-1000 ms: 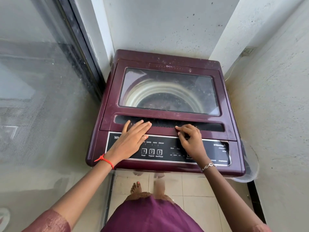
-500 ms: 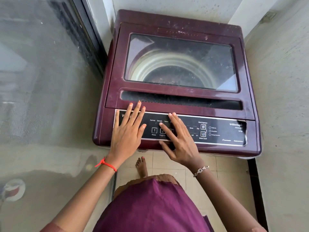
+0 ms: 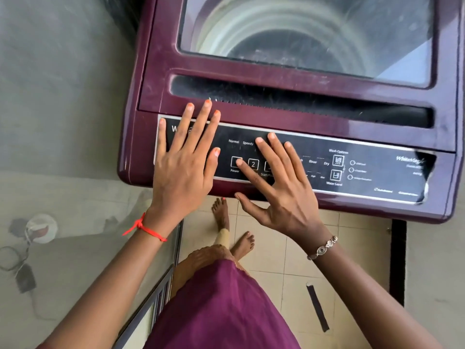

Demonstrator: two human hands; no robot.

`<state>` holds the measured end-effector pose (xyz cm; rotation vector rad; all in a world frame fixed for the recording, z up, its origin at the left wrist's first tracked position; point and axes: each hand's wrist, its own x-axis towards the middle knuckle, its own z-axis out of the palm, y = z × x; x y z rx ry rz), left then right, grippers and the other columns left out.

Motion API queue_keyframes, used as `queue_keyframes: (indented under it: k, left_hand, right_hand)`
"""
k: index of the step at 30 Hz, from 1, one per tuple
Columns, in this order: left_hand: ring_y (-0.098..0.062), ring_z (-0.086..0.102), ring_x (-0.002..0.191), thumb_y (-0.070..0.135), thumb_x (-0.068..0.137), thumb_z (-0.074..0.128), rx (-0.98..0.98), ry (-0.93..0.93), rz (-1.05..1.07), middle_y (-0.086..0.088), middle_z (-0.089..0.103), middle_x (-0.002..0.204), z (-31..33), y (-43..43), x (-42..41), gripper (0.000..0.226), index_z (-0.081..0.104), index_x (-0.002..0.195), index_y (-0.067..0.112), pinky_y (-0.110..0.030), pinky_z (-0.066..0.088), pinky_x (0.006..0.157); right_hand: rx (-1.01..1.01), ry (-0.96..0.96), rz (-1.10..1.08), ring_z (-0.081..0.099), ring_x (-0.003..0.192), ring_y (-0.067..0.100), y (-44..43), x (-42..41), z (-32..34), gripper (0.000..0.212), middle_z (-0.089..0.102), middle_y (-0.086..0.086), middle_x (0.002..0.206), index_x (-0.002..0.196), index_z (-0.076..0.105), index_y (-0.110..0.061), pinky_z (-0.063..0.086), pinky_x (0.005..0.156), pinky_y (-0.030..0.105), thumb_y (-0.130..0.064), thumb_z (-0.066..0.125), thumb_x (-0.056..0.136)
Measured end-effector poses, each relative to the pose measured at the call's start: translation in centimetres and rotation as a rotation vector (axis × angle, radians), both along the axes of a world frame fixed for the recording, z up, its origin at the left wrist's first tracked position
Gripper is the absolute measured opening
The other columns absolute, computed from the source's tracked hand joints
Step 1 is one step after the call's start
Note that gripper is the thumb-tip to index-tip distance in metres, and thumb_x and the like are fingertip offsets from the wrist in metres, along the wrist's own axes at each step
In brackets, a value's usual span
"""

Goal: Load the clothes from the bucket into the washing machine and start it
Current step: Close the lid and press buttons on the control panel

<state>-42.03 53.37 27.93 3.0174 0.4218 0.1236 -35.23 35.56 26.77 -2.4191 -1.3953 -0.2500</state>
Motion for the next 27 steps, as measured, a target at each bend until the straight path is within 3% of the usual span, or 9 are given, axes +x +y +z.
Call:
queue_keyframes:
  k: [8,12,17,27]
  left_hand:
    - [-0.018,0.015,0.145,0.032,0.099,0.023,-0.012,-0.038,0.071,0.003,0.02,0.156,-0.7,-0.6,0.1,0.05,0.02,0.148,0.022,-0.047,0.006,0.116]
    - [-0.017,0.015,0.145,0.032,0.098,0.024,0.001,-0.047,0.086,0.004,0.021,0.156,-0.8,-0.8,0.2,0.051,0.02,0.148,0.022,-0.047,0.007,0.116]
    - [-0.017,0.015,0.145,0.032,0.097,0.025,0.007,-0.049,0.089,0.004,0.021,0.156,-1.1,-0.7,0.1,0.051,0.02,0.148,0.023,-0.047,0.007,0.116]
    - [-0.016,0.017,0.144,0.032,0.097,0.026,0.003,-0.072,0.093,0.005,0.023,0.155,-1.3,-0.6,0.2,0.051,0.022,0.147,0.023,-0.047,0.009,0.116]
  right_hand:
    - [0.0,-0.054,-0.023,0.043,0.129,0.04,0.2,0.0,-0.7,0.049,0.056,0.021,0.128,0.129,0.054,-0.021,0.032,0.109,0.051,-0.05,0.052,0.089]
    - [-0.004,-0.103,-0.026,0.046,0.127,0.039,0.2,0.0,-1.1,0.049,0.042,0.015,0.125,0.129,0.052,-0.023,0.034,0.108,0.05,-0.052,0.05,0.09]
    - [-0.005,-0.152,-0.032,0.05,0.123,0.04,0.5,0.0,-1.3,0.049,0.041,0.012,0.113,0.126,0.054,-0.023,0.038,0.104,0.05,-0.055,0.049,0.089]
    - [0.029,-0.142,-0.028,0.052,0.121,0.039,0.6,-0.1,-1.6,0.05,0.04,0.013,0.11,0.125,0.055,-0.021,0.037,0.106,0.051,-0.054,0.052,0.088]
